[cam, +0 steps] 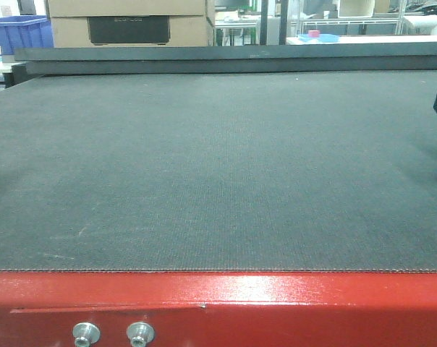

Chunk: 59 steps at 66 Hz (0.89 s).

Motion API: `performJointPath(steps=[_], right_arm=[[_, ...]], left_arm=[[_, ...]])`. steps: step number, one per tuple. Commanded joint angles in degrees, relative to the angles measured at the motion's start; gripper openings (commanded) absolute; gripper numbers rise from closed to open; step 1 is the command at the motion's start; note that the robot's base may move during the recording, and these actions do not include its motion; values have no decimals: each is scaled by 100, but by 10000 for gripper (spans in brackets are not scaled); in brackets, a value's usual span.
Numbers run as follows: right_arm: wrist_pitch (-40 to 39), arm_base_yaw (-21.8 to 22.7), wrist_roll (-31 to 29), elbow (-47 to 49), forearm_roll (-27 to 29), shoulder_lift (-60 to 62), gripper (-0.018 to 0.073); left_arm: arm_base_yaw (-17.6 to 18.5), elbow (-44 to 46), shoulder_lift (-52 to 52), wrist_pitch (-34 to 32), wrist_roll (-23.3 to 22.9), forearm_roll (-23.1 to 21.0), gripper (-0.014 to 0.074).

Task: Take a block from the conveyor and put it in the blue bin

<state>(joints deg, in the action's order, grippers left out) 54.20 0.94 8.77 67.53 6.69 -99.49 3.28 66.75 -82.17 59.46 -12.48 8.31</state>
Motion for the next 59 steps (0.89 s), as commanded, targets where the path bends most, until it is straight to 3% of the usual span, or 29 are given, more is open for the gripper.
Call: performJointPath(steps=[1, 2, 13, 25, 29, 38, 44, 49, 59], right_arm=[[-95, 2, -5, 46, -42, 232, -133], [-96, 2, -5, 46, -54, 271, -171], [144, -7, -15, 46, -54, 821, -162], [255, -94, -107, 46, -33, 1451, -162], [228, -108, -161, 46, -33, 1562, -162], [187, -108, -272, 34, -33, 1600, -162], [98, -108, -272, 34, -33, 1562, -162], [75, -108, -272, 34, -33, 1520, -162], [75, -108, -272, 34, -33, 1457, -162]], left_arm=[[-25, 214, 43, 226, -701, 331, -111], [-25, 233, 43, 253, -727, 348, -111], [-25, 698, -9, 553, -726, 393, -111], [-403, 890, -390, 565, -726, 166, -97], [-529, 890, -589, 577, -718, 102, -31], [-535, 890, -963, 262, -312, 72, 267], [-483, 890, -1178, -38, 43, -258, 415], [-430, 890, -1382, -203, 224, -470, 449], [-459, 890, -1908, -435, 206, -455, 402]])
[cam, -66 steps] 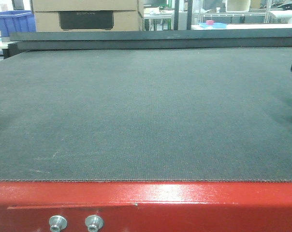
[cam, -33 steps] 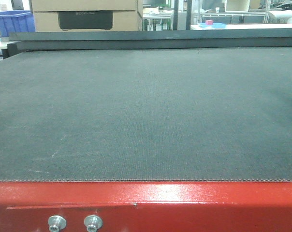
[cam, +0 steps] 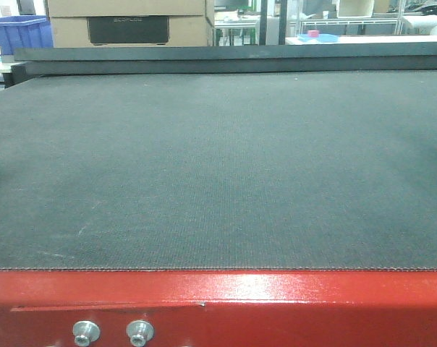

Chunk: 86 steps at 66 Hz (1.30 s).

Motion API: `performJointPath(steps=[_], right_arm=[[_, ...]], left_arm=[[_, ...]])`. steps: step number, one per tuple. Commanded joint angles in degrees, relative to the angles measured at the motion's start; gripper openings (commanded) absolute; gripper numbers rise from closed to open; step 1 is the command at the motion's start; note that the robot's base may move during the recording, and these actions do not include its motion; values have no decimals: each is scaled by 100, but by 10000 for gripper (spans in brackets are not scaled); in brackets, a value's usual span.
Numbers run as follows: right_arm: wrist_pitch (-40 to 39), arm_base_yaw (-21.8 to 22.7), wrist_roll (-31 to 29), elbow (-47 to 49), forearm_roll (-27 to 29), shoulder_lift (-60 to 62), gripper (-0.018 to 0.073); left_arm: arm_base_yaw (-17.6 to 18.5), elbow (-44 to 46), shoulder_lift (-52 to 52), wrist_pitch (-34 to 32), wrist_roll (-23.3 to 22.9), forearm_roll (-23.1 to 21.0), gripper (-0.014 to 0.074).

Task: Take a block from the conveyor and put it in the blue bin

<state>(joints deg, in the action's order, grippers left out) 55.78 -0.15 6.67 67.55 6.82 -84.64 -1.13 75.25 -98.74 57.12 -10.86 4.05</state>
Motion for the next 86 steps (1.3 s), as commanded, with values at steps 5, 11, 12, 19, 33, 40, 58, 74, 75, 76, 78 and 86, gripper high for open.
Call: performJointPath(steps=[5, 11, 12, 19, 33, 40, 58, 74, 75, 76, 78, 86], right_arm=[[-83, 1, -71, 32, -46, -27, -162], [-83, 1, -71, 32, -46, -27, -162], [-83, 1, -71, 32, -46, -27, -162], [-83, 1, -71, 32, -20, -27, -162], [-123, 1, -71, 32, -8, 139, -162], [-227, 1, -215, 32, -8, 383, -162], [-2557, 1, -667, -1412, -8, 1658, -162], [-4357, 1, -797, -3553, -8, 3019, -162], [-4356, 1, -797, -3644, -8, 3109, -162], [-4356, 1, -797, -3730, -8, 3198, -162], [-4356, 1, -797, -3892, -8, 3381, -162], [-4253, 1, -797, -4274, -8, 4225, -162]], left_arm=[[-121, 40, -448, -279, -199, -33, 365], [-196, 40, -551, -235, -228, -74, 264], [-196, 40, -549, -206, -228, -62, 255], [-196, 40, -536, -181, -228, 247, 107], [-89, 155, -54, 45, 74, 224, -109], [102, 57, 561, -77, 189, 209, -109], [510, -1523, 2551, -2308, 189, -673, -111], [836, -3451, 4143, -4994, 189, -800, -111], [836, -3500, 4233, -5072, 189, -813, -111], [836, -3595, 4325, -5120, 189, -813, -111], [836, -3811, 4510, -5172, 189, -823, -111], [825, -4467, 5342, -5173, 189, -553, -111]])
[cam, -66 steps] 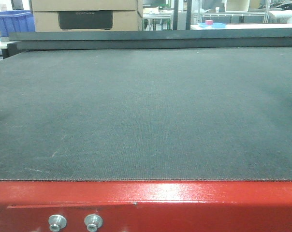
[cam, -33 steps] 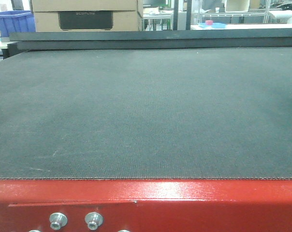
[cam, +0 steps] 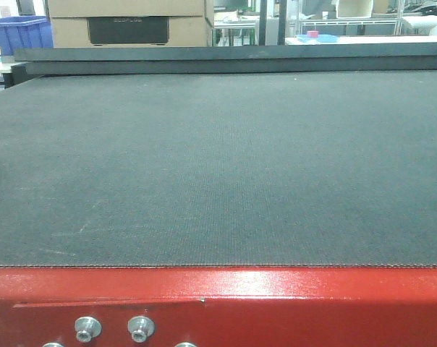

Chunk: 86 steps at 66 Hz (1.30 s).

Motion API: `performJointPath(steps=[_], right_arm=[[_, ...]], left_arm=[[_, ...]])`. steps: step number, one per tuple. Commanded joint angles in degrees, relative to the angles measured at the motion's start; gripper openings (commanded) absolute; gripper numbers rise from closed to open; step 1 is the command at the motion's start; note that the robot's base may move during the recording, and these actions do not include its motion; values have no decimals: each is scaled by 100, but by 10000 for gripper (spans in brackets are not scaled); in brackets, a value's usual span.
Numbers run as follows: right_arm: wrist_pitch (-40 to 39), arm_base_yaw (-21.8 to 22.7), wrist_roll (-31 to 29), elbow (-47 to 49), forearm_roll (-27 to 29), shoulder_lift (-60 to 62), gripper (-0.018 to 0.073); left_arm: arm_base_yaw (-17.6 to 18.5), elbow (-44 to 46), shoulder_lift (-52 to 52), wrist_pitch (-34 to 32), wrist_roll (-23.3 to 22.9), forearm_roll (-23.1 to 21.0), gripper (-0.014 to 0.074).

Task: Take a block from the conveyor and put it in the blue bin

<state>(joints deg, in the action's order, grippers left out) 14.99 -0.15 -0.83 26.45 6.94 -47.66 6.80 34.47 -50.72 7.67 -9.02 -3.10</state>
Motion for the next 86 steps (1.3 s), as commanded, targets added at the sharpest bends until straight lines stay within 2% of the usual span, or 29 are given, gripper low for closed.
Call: performJointPath(steps=[1, 10, 37, 86], right_arm=[[-110, 1, -47, -165, -20, 626, -162], [81, 1, -47, -117, -20, 1632, -162], [-300, 1, -47, -117, -20, 3603, -162], [-302, 1, -47, -117, -20, 3884, -162]], left_arm=[[31, -444, 626, -227, 5, 233, -111], [31, -761, 1484, -207, 5, 702, -111], [31, -783, 3375, -207, 5, 700, -111], [31, -783, 3628, -207, 5, 700, -111]])
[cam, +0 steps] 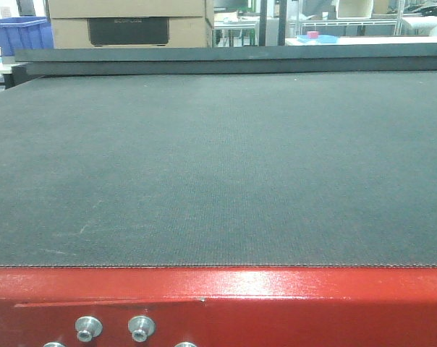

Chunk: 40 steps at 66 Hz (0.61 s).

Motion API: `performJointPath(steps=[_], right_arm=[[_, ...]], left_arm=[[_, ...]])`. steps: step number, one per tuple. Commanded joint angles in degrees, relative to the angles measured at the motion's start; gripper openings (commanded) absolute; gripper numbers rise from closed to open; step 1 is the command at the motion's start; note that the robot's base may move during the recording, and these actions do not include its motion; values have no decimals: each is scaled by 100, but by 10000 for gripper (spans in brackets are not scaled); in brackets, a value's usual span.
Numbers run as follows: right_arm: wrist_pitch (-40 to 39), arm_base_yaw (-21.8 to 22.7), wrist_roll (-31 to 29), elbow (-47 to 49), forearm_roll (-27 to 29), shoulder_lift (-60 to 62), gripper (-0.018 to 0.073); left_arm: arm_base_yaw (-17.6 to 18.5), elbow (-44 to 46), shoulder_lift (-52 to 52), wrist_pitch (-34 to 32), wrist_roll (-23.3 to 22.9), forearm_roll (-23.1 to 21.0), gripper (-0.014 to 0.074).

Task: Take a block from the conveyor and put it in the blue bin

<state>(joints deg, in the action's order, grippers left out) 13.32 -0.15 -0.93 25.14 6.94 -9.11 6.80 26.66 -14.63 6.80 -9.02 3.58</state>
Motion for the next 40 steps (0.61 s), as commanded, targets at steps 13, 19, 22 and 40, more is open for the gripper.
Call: performJointPath(steps=[13, 19, 22, 40], right_arm=[[-135, 1, -37, 14, -20, 29, -162], [-135, 1, -37, 14, -20, 29, -162], [-135, 1, -37, 14, -20, 29, -162], [-135, 1, -37, 14, -20, 29, -162]], left_arm=[[31, -3, 18, -121, 5, 31, -111], [31, -3, 18, -121, 5, 31, -111], [31, -3, 18, -121, 5, 31, -111], [31, -3, 18, -121, 5, 31, -111]])
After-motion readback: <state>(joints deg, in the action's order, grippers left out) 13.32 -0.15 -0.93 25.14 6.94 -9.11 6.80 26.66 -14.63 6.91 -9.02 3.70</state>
